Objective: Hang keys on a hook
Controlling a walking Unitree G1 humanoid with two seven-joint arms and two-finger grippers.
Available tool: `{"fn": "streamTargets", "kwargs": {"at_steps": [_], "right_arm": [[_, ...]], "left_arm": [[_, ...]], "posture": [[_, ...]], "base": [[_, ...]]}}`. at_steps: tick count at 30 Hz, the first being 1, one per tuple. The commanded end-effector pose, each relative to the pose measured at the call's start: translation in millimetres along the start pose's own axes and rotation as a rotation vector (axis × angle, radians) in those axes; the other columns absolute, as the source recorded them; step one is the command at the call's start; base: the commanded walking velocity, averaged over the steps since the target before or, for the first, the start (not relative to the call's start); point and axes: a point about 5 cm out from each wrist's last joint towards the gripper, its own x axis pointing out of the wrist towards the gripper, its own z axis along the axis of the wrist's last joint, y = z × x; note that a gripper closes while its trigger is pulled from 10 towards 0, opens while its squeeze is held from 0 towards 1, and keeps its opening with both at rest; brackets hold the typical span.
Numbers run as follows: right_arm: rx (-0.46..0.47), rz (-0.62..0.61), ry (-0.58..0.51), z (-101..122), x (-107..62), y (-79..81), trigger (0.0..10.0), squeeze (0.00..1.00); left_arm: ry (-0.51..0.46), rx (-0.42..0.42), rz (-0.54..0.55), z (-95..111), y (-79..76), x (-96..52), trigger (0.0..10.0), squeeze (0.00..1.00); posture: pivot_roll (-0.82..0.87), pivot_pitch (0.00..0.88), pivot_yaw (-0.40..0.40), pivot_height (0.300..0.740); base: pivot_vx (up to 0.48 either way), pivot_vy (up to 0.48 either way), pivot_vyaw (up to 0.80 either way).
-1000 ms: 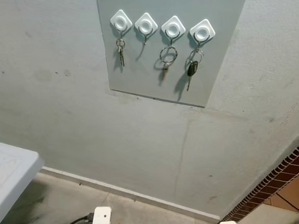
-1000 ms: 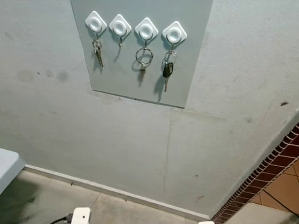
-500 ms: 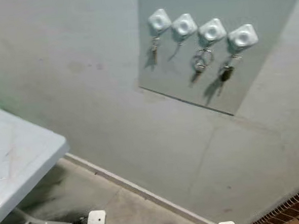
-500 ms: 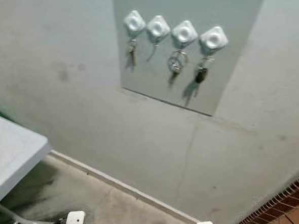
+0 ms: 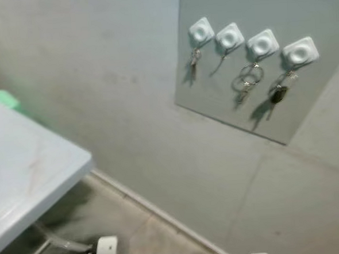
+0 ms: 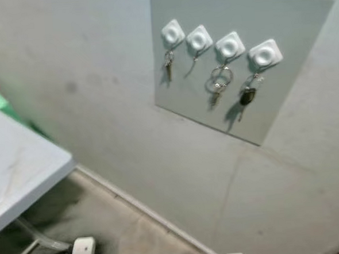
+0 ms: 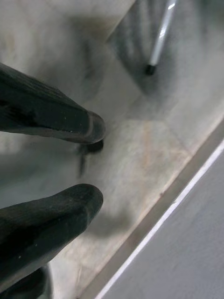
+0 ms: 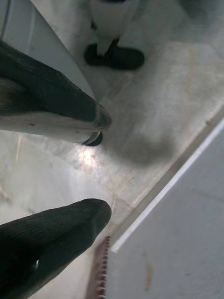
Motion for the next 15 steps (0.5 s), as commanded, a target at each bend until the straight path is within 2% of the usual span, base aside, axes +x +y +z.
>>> {"fn": "streamTargets", "kwargs": {"at_steps": [1, 15], "right_arm": [[0.013, 0.001, -0.026, 8.5, 2.7, 4.0, 10.0, 0.0], [0.013, 0.001, -0.025, 9.6, 2.9, 2.9, 10.0, 0.0]], "left_arm": [[0.002, 0.0, 0.014, 1.7, 7.3, -0.7, 10.0, 0.0], [0.02, -0.004, 0.019, 2.5, 7.3, 0.2, 10.0, 0.0]], "posture": [[0.1, 0.0, -0.044, 0.74], [0.1, 0.0, -0.048, 0.74]], "base": [[0.0, 0.0, 0.8], [0.0, 0.0, 0.8]]}}
